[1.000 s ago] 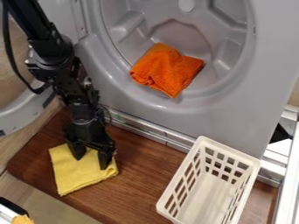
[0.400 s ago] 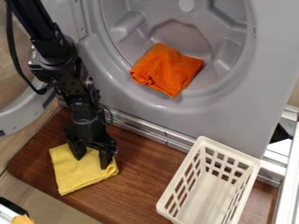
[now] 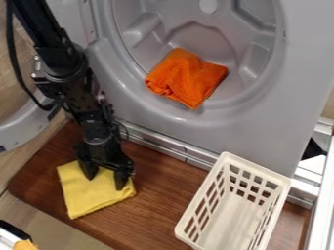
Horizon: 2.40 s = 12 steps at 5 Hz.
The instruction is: Move the yellow cloth on the left side of the white baskel
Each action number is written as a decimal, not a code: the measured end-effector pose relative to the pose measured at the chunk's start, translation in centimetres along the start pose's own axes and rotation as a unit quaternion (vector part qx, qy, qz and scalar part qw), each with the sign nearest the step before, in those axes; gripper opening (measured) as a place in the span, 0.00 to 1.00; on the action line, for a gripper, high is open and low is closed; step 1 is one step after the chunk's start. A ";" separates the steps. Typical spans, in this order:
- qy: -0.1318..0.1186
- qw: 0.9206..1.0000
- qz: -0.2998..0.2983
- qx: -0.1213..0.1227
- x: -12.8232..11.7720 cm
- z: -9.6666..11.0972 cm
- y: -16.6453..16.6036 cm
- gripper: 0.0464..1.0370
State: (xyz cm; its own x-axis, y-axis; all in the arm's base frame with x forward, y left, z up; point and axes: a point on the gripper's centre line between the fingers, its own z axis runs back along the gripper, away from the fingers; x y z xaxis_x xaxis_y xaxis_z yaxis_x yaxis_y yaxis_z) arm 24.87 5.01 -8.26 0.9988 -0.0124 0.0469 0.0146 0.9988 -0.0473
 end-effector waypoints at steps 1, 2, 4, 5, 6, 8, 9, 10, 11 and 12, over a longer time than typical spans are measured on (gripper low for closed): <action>0.000 1.000 -0.030 -0.004 -0.1 -0.2 -2.4 0.96; -0.001 0.998 -0.054 -0.007 -0.2 -0.3 -4.2 0.96; 0.003 0.995 -0.097 -0.011 -0.2 -0.5 -7.9 0.96; 0.004 0.994 -0.111 -0.018 -0.3 -0.5 -9.5 0.96; 0.004 0.992 -0.129 -0.019 -0.4 -0.6 -10.6 0.96; 0.008 0.991 -0.134 -0.011 -0.5 -0.4 -10.5 0.96; 0.015 0.991 -0.133 -0.001 -1.0 -0.1 -9.9 0.96; 0.013 0.992 -0.127 0.008 -1.4 1.0 -9.7 0.96; -0.007 0.992 -0.122 0.012 -0.9 2.9 -9.7 0.96; -0.020 0.993 -0.117 0.009 -1.2 4.5 -9.7 0.96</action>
State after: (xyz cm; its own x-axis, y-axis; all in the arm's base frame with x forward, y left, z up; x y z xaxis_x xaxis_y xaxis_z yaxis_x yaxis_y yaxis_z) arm 23.28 -4.48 -3.41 0.9654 -0.2427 0.0948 0.2449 0.9695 -0.0115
